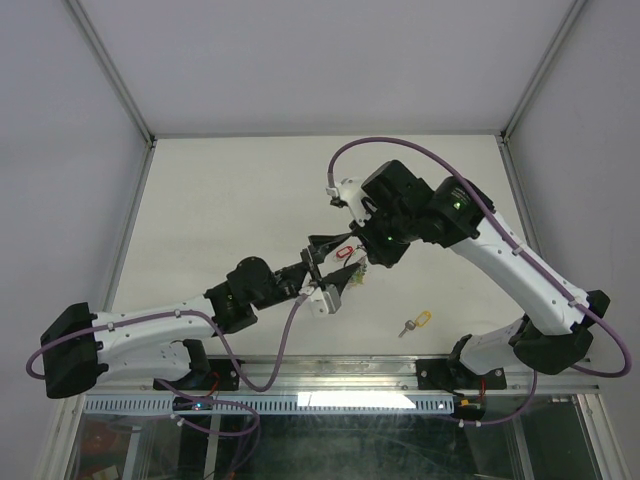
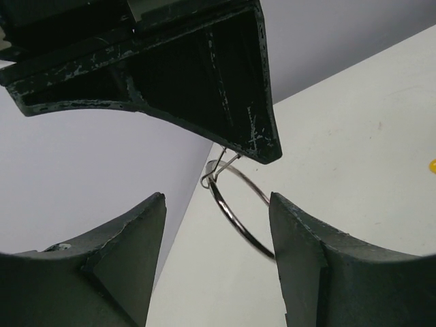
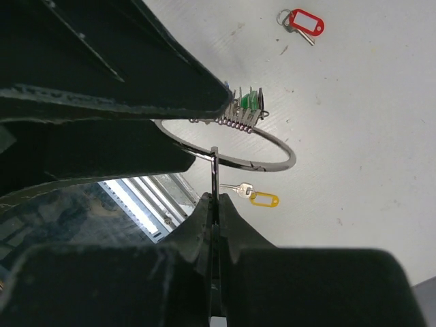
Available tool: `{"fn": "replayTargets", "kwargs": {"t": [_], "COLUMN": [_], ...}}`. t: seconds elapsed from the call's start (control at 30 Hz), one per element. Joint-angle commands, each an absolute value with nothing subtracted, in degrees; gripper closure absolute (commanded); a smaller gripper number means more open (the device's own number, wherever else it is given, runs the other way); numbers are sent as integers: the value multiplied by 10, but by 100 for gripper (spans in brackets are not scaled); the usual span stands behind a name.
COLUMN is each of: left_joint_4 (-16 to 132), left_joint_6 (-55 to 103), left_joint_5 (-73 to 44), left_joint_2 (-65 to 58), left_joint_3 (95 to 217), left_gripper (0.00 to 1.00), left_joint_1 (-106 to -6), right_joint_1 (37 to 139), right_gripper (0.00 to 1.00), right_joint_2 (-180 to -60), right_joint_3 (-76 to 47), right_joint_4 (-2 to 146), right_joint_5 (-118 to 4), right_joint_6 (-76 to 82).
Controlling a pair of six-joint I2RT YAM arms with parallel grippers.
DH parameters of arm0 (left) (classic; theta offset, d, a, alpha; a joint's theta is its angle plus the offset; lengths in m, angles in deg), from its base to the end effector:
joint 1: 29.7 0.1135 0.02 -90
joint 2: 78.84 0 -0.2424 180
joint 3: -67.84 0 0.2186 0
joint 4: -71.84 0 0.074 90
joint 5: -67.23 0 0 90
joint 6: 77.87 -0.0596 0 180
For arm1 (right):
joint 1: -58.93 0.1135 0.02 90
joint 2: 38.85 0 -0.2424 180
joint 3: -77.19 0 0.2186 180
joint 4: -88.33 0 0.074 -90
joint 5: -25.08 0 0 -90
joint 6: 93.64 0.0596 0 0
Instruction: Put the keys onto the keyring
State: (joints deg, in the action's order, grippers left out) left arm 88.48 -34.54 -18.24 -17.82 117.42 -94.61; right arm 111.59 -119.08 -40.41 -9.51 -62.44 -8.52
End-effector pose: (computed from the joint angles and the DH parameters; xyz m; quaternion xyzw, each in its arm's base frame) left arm 0.1016 -0.2281 0.2943 0.5736 0.3547 -0.1433 0.7243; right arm 0.1304 0.1752 0.3689 -0.4701 0.8448 0.1223 0.2245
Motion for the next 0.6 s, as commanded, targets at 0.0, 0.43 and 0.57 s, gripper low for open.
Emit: {"fn": "replayTargets", "kwargs": {"t": [0.0, 0.43, 0.57], "left_joint_4": [908, 881, 866], "left_joint_6": [-379, -479, -517], "left_joint_5": [-208, -219, -227], "left_joint_2": [-161, -132, -125], "left_joint_3": [1213, 1229, 1235], "left_gripper": [41, 56, 61], "left_joint_1": [-953, -964, -969], "right_joint_1": [1114, 1114, 1114], "right_gripper": [100, 100, 100], "right_joint_2": [-1181, -1183, -1183], "right_joint_3": [-412, -407, -403], "right_joint_4": [-86, -84, -84], "right_joint_5": [-600, -575, -569], "right_joint_6": [-72, -77, -77]}}
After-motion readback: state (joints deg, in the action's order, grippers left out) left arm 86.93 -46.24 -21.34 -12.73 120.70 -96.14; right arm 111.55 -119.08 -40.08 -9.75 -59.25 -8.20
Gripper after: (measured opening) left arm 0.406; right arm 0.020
